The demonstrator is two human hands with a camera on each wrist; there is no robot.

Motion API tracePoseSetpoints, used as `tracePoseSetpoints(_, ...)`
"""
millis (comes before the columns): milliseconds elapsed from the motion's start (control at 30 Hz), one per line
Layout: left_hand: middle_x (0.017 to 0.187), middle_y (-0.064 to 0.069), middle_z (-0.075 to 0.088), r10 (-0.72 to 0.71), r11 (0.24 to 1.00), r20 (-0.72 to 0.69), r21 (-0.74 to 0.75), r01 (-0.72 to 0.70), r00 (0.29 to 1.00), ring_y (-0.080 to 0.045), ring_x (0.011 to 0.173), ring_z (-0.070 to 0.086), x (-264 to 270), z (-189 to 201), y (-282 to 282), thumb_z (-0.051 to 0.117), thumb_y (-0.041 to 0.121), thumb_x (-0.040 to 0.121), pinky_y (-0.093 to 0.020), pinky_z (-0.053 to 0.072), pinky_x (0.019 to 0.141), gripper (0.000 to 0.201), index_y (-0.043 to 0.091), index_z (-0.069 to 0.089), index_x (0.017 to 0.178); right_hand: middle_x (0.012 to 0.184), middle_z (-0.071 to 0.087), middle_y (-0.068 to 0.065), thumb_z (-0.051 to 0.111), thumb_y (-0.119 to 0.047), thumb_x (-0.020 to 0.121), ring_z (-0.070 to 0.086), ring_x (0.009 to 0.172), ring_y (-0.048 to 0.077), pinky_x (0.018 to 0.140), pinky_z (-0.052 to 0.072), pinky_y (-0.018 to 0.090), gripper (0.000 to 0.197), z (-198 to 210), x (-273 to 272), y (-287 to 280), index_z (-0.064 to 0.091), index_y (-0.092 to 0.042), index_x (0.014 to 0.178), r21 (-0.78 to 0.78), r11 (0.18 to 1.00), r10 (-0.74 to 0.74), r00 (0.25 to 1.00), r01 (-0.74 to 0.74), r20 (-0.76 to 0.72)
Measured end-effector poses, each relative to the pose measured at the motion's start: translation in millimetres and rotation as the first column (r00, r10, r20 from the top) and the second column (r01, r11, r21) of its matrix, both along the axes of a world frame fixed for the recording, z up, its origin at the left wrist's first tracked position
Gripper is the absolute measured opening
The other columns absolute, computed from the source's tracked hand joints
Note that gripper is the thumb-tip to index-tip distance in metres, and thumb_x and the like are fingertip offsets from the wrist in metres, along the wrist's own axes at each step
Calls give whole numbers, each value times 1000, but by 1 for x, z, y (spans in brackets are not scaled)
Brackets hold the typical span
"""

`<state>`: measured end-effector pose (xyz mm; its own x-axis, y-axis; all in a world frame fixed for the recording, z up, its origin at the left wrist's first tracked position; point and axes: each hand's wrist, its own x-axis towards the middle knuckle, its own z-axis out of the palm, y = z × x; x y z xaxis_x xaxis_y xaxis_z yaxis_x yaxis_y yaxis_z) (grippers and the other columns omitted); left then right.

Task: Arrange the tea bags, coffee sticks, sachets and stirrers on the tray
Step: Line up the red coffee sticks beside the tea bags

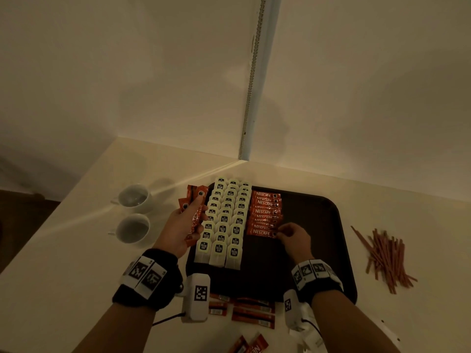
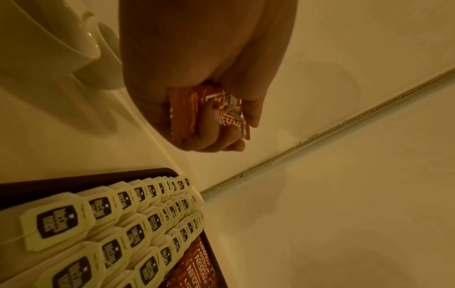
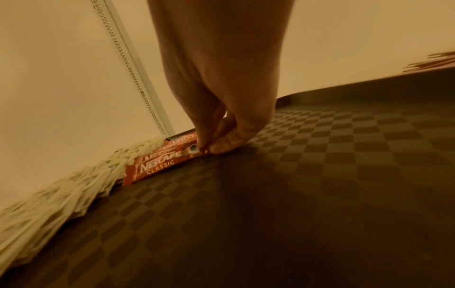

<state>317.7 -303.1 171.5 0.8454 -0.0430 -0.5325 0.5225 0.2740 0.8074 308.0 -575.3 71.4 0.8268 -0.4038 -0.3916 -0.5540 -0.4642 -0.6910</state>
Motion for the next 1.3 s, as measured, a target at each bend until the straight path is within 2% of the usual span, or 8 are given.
tracePoseSetpoints(433,66,-1,57,-22,1000,-22,4,22,1000,-9,43,44,6,-8,-4,59,43,89,-17,28,33,34,9,63,90,109,59,1,62,-10,87,50,94,8,85,41,24,15,1,4,-2,62,-14,101,-36,999,-5,999,4,-34)
tracePoseSetpoints(633,62,-7,64,-25,995,-69,-103,18,997,-12,38,47,3,-1,-9,40,17,96,-15,27,31,16,8,53,98,113,58,4,63,-10,86,49,93,8,83,42,22,18,3,4,1,60,-13,103,-53,999,-5,999,3,-39)
tracePoseSetpoints(800,74,-11,71,-75,997,-19,6,75,997,-12,39,51,2,5,-14,49,12,96,-16,27,32,13,4,58,101,113,59,6,63,-14,87,50,92,9,79,42,23,21,18,2,2,58,-11,108,-54,998,-25,999,26,21)
tracePoseSetpoints(900,71,-9,69,-145,983,33,115,140,989,-9,37,48,2,11,-16,60,14,91,-16,28,31,13,3,64,95,113,59,3,59,-27,90,58,98,15,82,49,28,20,48,6,17,57,-18,107,123,992,16,984,-38,180)
tracePoseSetpoints(1000,56,-6,61,-218,951,103,245,187,970,-6,32,42,0,21,-22,66,14,87,-16,28,32,17,-1,67,96,110,61,1,54,-37,90,62,97,20,88,54,40,21,93,4,45,57,-26,108,367,895,138,940,-254,313)
tracePoseSetpoints(1133,53,-2,62,-251,908,254,397,136,934,-8,39,48,-1,30,-29,74,17,80,-20,36,41,7,13,70,75,93,65,-5,60,-22,89,65,79,6,71,55,25,20,125,-3,72,61,-18,109,402,785,304,858,-471,413)
tracePoseSetpoints(1200,63,-8,67,-237,897,305,433,88,922,-12,45,52,-1,32,-28,77,18,77,-22,40,46,8,17,71,72,91,64,0,60,-9,89,64,73,4,67,53,19,10,126,-5,76,60,-9,98,429,785,248,861,-448,445)
tracePoseSetpoints(1300,58,3,66,-224,894,366,446,40,903,-8,43,53,-3,33,-25,77,13,77,-18,43,47,11,20,70,71,97,64,5,59,-3,88,64,81,7,70,52,18,11,125,-9,77,57,-4,99,496,769,171,878,-402,447)
